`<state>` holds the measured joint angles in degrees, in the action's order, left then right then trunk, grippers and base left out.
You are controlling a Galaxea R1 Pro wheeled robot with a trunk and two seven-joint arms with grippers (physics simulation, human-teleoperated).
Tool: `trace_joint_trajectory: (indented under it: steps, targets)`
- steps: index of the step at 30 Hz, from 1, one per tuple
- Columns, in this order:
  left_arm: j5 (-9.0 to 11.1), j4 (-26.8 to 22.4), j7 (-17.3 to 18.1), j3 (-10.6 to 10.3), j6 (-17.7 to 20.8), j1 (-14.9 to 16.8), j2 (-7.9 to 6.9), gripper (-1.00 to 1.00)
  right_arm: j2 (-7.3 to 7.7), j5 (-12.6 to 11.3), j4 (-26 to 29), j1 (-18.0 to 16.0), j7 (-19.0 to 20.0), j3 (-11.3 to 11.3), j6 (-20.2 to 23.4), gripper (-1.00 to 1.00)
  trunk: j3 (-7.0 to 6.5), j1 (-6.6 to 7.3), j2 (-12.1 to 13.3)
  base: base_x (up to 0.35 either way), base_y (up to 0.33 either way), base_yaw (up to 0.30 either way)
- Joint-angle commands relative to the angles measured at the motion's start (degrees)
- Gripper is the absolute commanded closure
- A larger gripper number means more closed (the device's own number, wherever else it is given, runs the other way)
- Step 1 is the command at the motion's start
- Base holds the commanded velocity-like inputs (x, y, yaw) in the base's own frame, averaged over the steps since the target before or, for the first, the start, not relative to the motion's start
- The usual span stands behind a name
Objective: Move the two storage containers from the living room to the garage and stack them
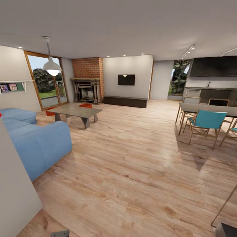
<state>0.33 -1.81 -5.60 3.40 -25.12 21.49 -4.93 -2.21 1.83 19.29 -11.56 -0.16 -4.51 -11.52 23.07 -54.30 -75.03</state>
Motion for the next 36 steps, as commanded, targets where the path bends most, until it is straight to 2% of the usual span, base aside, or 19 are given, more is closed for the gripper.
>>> trace_joint_trajectory:
  steps: [1,36]
  targets:
    - [0.0,0.1,0.1,0.3,-0.2,0.0,0.01,-1.00,0.01,0.2,0.0,0.0,0.0,-0.1,-0.2,-1.00,0.06,-0.03,0.0,0.347,0.000,0.000]
    - [0.0,0.0,0.1,0.3,-0.2,0.0,0.01,-1.00,0.01,0.2,0.0,0.0,0.0,-0.1,-0.2,-1.00,0.06,-0.03,0.0,0.346,0.000,0.000]
